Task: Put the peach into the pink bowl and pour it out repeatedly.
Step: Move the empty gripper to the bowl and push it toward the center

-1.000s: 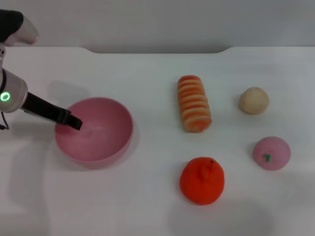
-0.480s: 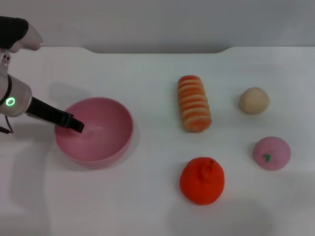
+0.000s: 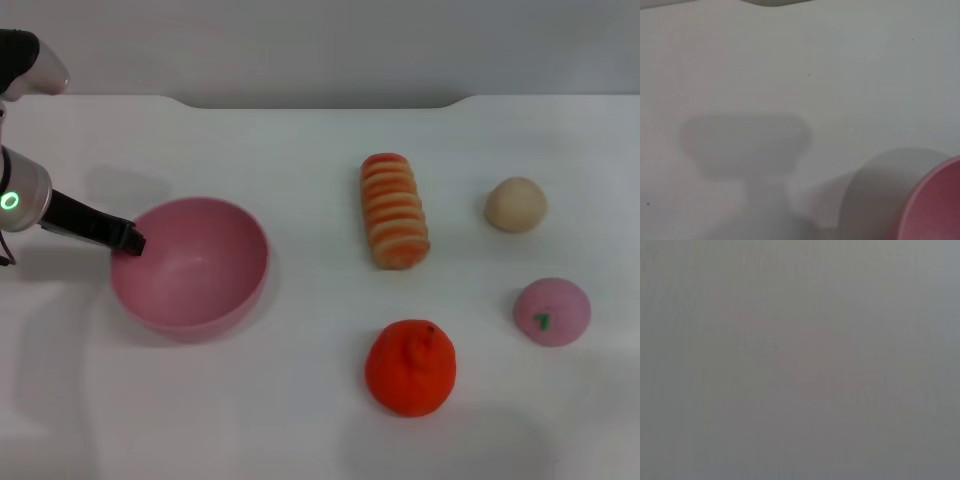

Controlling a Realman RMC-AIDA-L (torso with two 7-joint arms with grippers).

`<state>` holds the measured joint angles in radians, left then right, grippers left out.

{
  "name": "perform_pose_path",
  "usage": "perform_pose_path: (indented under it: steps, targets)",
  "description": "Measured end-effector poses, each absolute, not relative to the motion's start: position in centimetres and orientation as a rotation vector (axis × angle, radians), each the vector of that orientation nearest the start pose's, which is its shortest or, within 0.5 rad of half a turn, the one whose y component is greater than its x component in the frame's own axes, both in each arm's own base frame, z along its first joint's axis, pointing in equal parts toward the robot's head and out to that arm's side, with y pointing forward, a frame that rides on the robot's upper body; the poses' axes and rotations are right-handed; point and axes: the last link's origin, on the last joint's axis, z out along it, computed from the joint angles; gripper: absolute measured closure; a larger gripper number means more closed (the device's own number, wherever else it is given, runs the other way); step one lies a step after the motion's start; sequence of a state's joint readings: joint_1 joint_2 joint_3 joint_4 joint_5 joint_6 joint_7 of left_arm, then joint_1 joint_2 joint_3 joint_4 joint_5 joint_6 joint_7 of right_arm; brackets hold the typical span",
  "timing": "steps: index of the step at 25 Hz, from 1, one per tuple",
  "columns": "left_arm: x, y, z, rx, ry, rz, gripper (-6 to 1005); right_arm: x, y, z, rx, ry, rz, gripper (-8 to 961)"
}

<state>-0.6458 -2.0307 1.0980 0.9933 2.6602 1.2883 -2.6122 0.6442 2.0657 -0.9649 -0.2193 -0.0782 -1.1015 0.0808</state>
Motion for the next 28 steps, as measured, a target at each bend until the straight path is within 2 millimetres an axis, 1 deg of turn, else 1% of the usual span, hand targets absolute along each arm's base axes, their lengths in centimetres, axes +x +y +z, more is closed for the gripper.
perform_pose_path:
  steps: [3, 6, 11, 14, 17, 20, 22, 23, 25, 26, 27, 28]
  targets:
    - [-26.2, 39.4, 2.7, -2.225, -1.316, 0.304, 581, 29.2, 41.6, 9.0, -1.234, 0.357, 0.740, 626]
    - [-26.3, 39.4, 2.7, -2.226, -1.316, 0.306, 811, 29.2, 41.6, 9.0, -1.234, 0.357, 0.740, 628]
    - [-26.2, 39.4, 2.7, -2.229, -1.317, 0.311, 965, 29.2, 41.6, 9.0, -1.233, 0.357, 0.740, 631]
    - [-26.3, 39.4, 2.7, -2.230, -1.317, 0.312, 965, 29.1, 41.7, 9.0, -1.230, 0.375, 0.767, 632]
    - [-26.2, 39.4, 2.8, -2.228, -1.312, 0.310, 965, 28.6, 41.9, 9.4, -1.254, 0.436, 0.899, 634]
    - [-26.0, 39.7, 3.1, -2.227, -1.291, 0.304, 965, 27.5, 42.1, 10.3, -1.371, 0.503, 1.106, 636]
    - [-25.9, 39.9, 3.2, -2.234, -1.271, 0.303, 965, 26.1, 42.2, 10.9, -1.494, 0.545, 1.238, 637]
    - [-25.8, 40.0, 3.2, -2.237, -1.259, 0.301, 965, 25.1, 42.2, 11.2, -1.587, 0.554, 1.294, 638]
    - [-25.6, 40.2, 3.3, -2.242, -1.237, 0.297, 965, 23.1, 42.1, 11.5, -1.766, 0.555, 1.356, 639]
    - [-25.5, 40.3, 3.4, -2.244, -1.226, 0.294, 965, 22.0, 41.9, 11.6, -1.865, 0.544, 1.365, 639]
    - [-25.4, 40.4, 3.4, -2.245, -1.217, 0.291, 965, 20.7, 41.6, 11.6, -1.999, 0.545, 1.365, 640]
    - [-25.2, 40.6, 3.6, -2.247, -1.204, 0.288, 965, 19.7, 41.4, 11.6, -2.092, 0.530, 1.342, 640]
